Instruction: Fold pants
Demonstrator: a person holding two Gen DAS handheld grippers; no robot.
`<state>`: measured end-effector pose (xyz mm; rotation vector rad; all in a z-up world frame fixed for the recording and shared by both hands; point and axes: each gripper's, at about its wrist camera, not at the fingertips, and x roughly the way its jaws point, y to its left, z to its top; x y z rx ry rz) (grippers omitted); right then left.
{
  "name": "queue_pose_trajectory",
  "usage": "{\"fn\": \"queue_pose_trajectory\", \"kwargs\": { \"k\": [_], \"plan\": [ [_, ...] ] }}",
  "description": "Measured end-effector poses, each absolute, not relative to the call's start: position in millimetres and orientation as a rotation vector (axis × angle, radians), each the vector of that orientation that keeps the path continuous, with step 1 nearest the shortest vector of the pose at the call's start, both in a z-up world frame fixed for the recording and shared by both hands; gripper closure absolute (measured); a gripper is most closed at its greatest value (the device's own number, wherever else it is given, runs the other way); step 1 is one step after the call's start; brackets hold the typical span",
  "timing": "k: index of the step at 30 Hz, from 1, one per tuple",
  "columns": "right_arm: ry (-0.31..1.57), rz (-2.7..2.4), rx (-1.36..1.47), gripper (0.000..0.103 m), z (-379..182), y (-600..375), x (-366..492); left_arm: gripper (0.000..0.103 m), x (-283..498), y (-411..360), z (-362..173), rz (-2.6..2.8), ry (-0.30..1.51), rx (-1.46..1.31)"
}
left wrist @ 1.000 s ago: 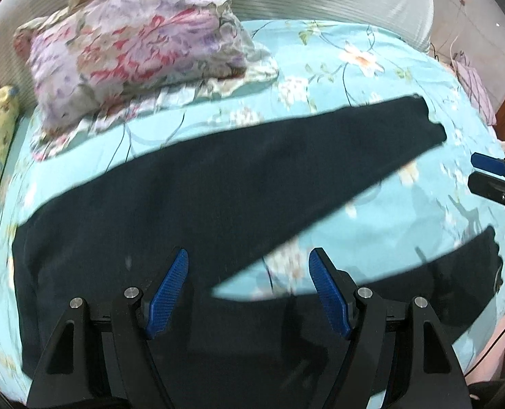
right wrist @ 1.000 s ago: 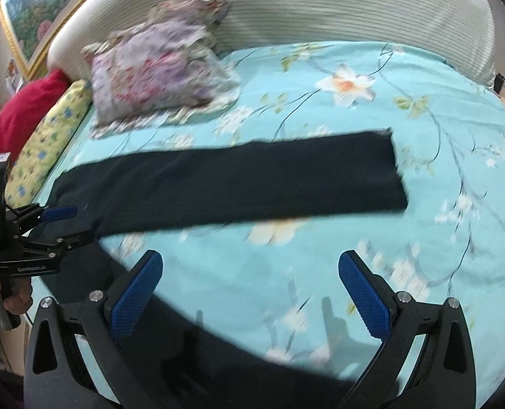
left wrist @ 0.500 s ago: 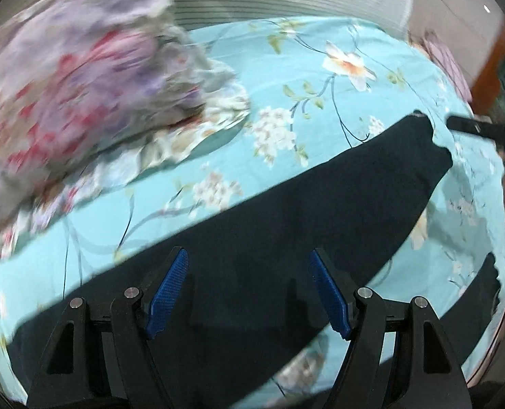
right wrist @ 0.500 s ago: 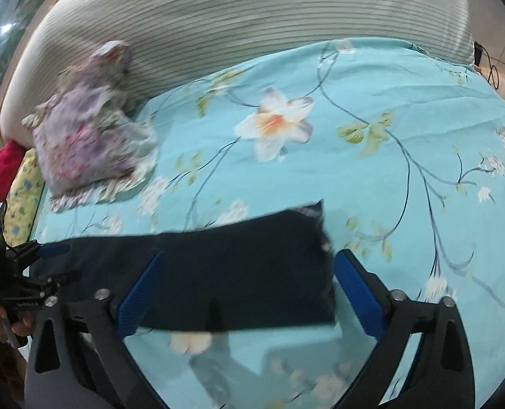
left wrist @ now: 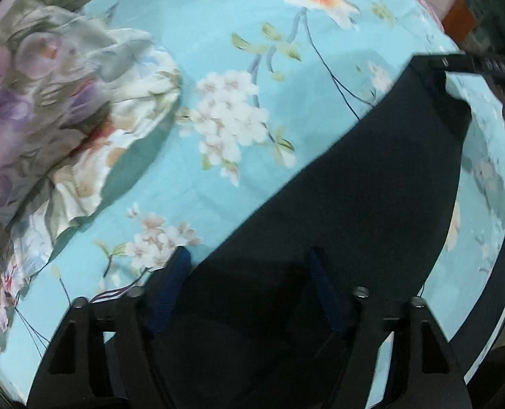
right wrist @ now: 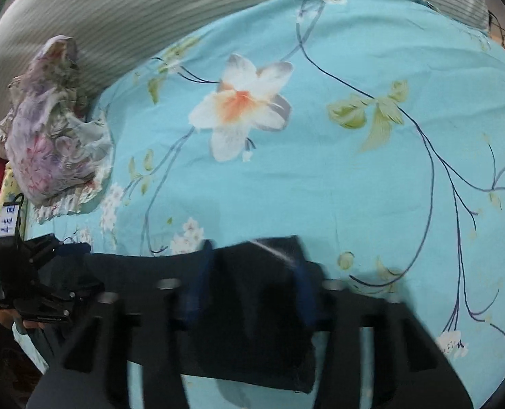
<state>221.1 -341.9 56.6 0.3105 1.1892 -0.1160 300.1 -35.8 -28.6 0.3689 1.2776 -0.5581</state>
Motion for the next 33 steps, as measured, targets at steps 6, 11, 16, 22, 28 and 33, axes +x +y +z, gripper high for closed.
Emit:
{"fn": "queue_pose_trajectory", "kwargs": {
  "k": [6,11,16,22,28,33],
  "plan": [
    [1.104,-0.101,0.404,0.092,77.9,-347.0,198.2,0.097,271.9,-42.3,-7.6,-0.567,1.228,0.425],
    [1.035,-0.074,0.418,0.092,104.3,-337.4,172.5,0.099,233.1,-34.2,24.4,-0.591,1.169,0.364],
    [0.973,-0.038,0.439,0.092,128.5,-328.3,135.3,0.099,189.4,-21.9,49.8,-0.598,1.14,0.322],
    [0.937,-0.034,0.46,0.093,142.9,-318.5,81.4,0.099,147.2,-23.2,65.7,-0.613,1.11,0.285],
    [0.931,-0.019,0.446,0.093,142.3,-312.2,27.9,0.099,108.3,-29.8,66.4,-0.617,1.133,0.232],
    [0.95,-0.002,0.413,0.093,135.4,-306.8,-9.5,0.099,75.3,-34.2,56.8,-0.618,1.154,0.212]
  ]
}}
